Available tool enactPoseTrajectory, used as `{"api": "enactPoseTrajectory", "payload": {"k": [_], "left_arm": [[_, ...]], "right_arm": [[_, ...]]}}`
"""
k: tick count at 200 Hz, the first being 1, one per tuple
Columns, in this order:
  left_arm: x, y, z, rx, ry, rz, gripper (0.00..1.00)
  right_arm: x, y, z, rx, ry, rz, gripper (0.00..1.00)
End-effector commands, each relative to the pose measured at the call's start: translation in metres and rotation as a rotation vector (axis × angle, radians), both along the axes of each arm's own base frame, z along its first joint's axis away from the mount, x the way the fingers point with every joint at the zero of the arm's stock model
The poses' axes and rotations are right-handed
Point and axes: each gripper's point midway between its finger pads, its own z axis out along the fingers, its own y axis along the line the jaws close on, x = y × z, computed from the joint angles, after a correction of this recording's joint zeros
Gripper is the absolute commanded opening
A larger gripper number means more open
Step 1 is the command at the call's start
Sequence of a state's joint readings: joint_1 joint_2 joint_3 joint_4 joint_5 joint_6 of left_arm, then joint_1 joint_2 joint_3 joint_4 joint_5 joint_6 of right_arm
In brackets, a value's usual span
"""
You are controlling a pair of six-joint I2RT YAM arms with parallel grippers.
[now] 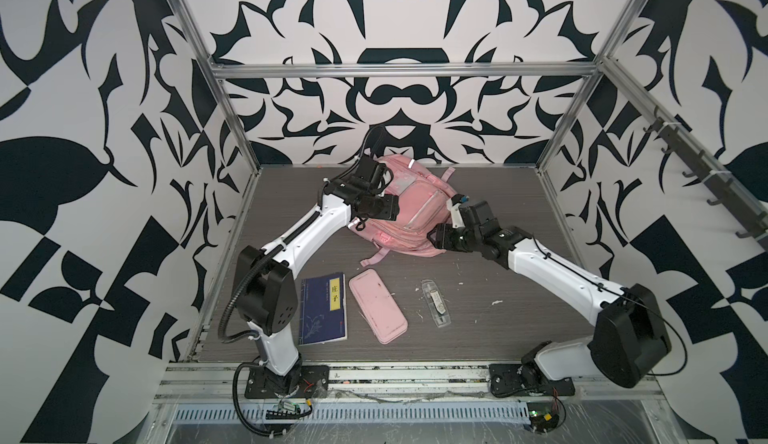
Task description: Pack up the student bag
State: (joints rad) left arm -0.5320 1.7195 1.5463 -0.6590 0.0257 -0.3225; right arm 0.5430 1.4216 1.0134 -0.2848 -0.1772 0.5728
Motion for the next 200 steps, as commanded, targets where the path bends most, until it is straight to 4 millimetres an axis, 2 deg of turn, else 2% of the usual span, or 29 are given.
{"api": "enactPoseTrajectory", "payload": {"k": [1,32,73,100,104,140,157,175,200], "left_arm": [[-0.018,0.042,-0.007,0.036,0.046,0.105,0.7],[-0.048,0.092,-0.024,0.059,0.119,0.233,0.75],[-0.084,0.128,-0.029,0.054,0.146,0.33,0.8],[-0.105,0.149,-0.053,0.038,0.252,0.448,0.82],[-0.109,0.151,-0.049,0.009,0.242,0.464,0.82],[-0.132,0.183,-0.07,-0.081,0.299,0.639,0.83],[-0.141,0.197,-0.08,-0.14,0.321,0.717,0.83],[-0.149,0.21,-0.089,-0.182,0.339,0.793,0.83],[-0.159,0.218,-0.104,-0.198,0.375,0.847,0.83]], "right_arm": [[-0.001,0.032,0.018,0.044,-0.045,0.064,0.6],[-0.018,0.073,0.012,0.044,-0.06,0.149,0.59],[-0.047,0.125,0.003,0.032,-0.028,0.289,0.58],[-0.059,0.147,-0.003,0.032,-0.003,0.331,0.58],[-0.06,0.151,-0.004,0.036,0.002,0.337,0.58],[-0.083,0.188,-0.005,0.074,0.039,0.442,0.57],[-0.094,0.202,-0.014,0.082,0.081,0.49,0.57],[-0.101,0.212,-0.023,0.071,0.113,0.517,0.57],[-0.111,0.22,-0.033,0.029,0.141,0.569,0.6]]}}
